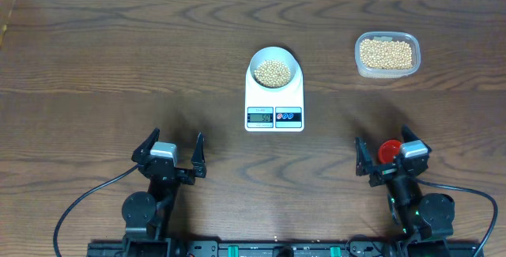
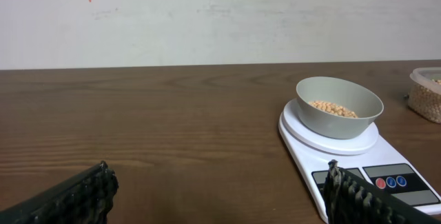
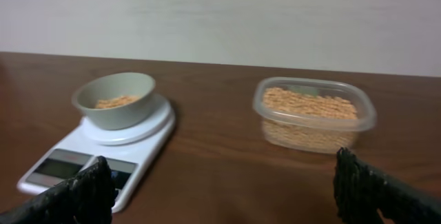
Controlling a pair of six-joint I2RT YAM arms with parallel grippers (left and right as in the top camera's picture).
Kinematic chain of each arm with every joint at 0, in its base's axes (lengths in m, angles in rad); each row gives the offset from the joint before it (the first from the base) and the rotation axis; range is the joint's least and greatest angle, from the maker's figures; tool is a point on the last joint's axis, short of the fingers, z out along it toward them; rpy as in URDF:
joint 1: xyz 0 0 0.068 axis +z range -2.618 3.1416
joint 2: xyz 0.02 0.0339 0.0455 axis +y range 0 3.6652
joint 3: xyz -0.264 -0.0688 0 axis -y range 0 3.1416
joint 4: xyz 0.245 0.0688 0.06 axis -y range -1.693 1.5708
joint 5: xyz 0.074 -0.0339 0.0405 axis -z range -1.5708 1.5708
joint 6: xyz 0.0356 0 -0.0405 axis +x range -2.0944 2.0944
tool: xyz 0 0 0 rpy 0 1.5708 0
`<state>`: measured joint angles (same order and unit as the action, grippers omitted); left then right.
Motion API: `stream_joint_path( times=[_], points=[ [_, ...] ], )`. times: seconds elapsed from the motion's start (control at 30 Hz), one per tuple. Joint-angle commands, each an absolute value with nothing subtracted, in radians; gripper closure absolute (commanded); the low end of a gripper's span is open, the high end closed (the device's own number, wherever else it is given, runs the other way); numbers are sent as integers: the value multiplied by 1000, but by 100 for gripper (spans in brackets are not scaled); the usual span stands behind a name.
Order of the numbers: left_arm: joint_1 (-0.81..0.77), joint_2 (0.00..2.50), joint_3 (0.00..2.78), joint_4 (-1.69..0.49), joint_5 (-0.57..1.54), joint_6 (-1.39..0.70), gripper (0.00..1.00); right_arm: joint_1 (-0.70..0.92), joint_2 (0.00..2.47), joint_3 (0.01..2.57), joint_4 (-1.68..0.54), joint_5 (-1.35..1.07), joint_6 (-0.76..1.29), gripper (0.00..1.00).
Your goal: Scoop item into bowl and weigh 50g on scale
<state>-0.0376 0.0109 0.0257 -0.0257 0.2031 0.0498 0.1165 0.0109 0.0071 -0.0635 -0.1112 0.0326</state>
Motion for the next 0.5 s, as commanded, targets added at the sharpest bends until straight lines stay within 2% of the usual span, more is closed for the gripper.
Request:
stream_joint_path(
  times=[0.0, 0.17, 0.47],
  points=[
    [-43, 1, 4, -54, 201, 59, 2, 121, 5, 6, -71, 47, 17, 1],
    [-43, 1, 4, -54, 200, 59, 2, 121, 5, 6, -51, 240, 17, 1],
    [-43, 1, 4, -54, 201, 59, 2, 121, 5, 6, -49, 255, 17, 1]
  ],
)
